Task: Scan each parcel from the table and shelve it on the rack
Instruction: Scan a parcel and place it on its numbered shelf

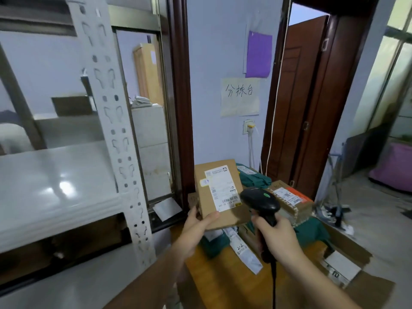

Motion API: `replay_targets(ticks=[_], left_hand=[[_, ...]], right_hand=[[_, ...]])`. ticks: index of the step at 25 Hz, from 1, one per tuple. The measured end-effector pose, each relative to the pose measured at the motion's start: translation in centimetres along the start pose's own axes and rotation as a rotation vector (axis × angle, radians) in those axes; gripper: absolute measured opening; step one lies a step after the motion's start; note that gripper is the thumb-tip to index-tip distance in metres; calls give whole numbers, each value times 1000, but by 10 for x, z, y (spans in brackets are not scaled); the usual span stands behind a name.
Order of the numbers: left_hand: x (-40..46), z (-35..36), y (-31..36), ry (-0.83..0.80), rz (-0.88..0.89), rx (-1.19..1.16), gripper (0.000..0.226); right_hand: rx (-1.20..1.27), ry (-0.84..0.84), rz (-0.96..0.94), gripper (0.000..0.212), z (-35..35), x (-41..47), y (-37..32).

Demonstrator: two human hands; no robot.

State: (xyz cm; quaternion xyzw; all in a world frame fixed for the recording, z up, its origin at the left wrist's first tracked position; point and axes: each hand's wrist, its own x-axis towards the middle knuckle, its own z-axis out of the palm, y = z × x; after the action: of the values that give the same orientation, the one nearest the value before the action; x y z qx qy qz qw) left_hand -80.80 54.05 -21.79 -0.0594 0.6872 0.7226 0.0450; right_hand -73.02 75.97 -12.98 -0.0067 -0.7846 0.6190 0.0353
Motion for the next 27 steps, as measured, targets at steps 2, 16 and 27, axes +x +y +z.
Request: replay_targets(ticks=[2,16,27], left_hand=[[-29,-5,13,-5,33,17,95],[-182,-17,52,232,356,124,104],[-388,-198,82,672,489,189,97]], right_hand=[[20,-13,-50,25,-2,-17,-8],[84,-599,-391,23,-29,-93,-27],[243,-1063,-534,12,153,-218,-111]])
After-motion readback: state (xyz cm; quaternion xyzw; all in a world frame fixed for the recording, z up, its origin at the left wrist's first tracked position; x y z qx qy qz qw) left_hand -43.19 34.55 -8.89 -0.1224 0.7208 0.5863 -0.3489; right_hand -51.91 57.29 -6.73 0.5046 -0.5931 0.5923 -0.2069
